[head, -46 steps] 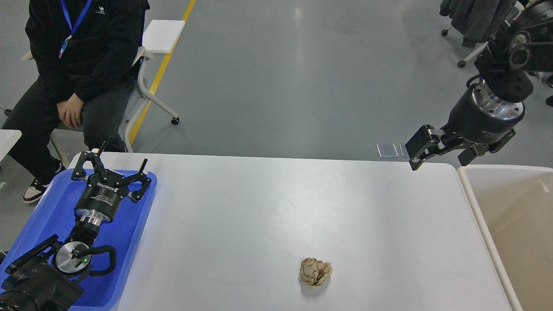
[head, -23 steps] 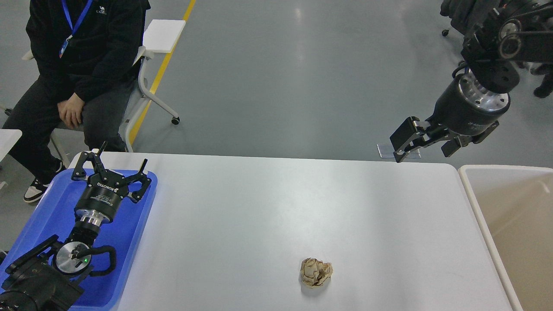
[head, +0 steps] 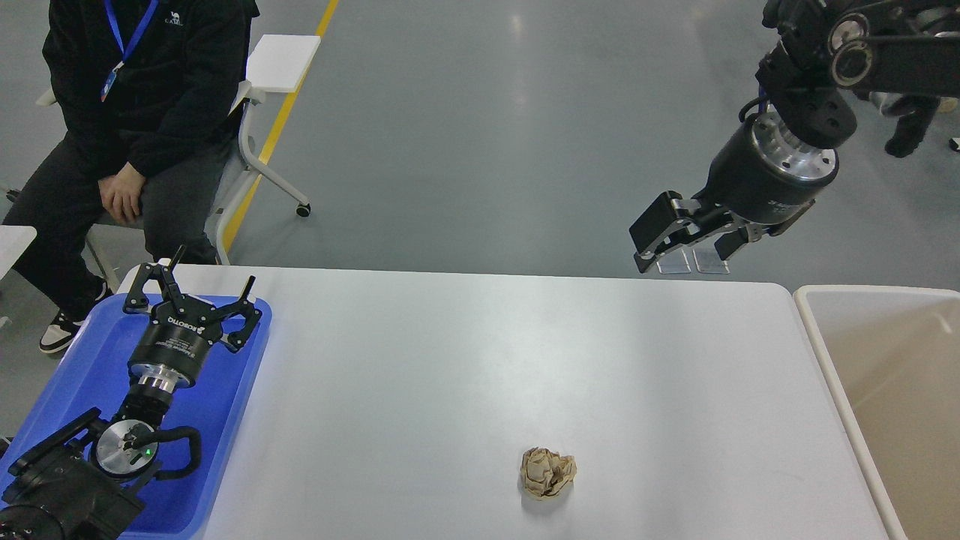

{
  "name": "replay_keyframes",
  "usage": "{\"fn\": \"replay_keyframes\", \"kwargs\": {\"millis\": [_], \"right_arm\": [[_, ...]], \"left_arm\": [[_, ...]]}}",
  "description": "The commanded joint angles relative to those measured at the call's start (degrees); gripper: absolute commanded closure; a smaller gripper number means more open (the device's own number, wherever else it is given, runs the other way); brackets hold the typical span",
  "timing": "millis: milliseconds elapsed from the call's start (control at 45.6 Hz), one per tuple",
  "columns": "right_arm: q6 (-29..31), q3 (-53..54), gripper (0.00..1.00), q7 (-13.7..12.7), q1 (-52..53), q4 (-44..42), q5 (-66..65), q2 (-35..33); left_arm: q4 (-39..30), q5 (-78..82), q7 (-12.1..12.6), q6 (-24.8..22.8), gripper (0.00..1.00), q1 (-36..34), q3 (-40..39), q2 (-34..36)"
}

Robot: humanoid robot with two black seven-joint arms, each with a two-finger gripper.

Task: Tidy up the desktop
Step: 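Move the open right gripper down over the crumpled paper ball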

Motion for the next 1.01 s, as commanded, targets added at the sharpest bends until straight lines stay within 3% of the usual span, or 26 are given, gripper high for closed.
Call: {"fn": "replay_keyframes", "kwargs": {"millis": [0,263,439,636,878,987], "right_arm": [[0.0,5.72,0.0,0.0,-2.16,-0.15,-0.06,1.99],[-0.17,7.31,0.0,-0.17,-7.87,-0.59,-1.21,6.65],[-5.44,9.24,0.0,-0.44,-12.26,-0.85,-4.89,12.71],[-17.75,9.51,0.0,-0.96,-16.93,-1.21,-7.27,16.14],[-18.1,12.84,0.0,-4.65,-23.69,-1.2,-10.52,16.41],[-18.37,14.16,0.0,-4.92,-25.8,-1.29,-12.72,16.85]], "left_arm": [[0.0,0.0,0.01,0.0,0.01,0.0,0.0,0.01],[0.0,0.0,-0.08,0.0,0.01,0.09,0.0,0.1],[0.09,0.0,-0.08,0.09,0.01,0.09,0.0,0.1],[0.09,0.0,-0.08,0.0,0.01,0.09,0.0,0.1],[0.0,0.0,0.01,0.0,0.01,0.0,0.0,0.01],[0.0,0.0,0.01,0.0,0.01,0.0,0.0,0.01]]}}
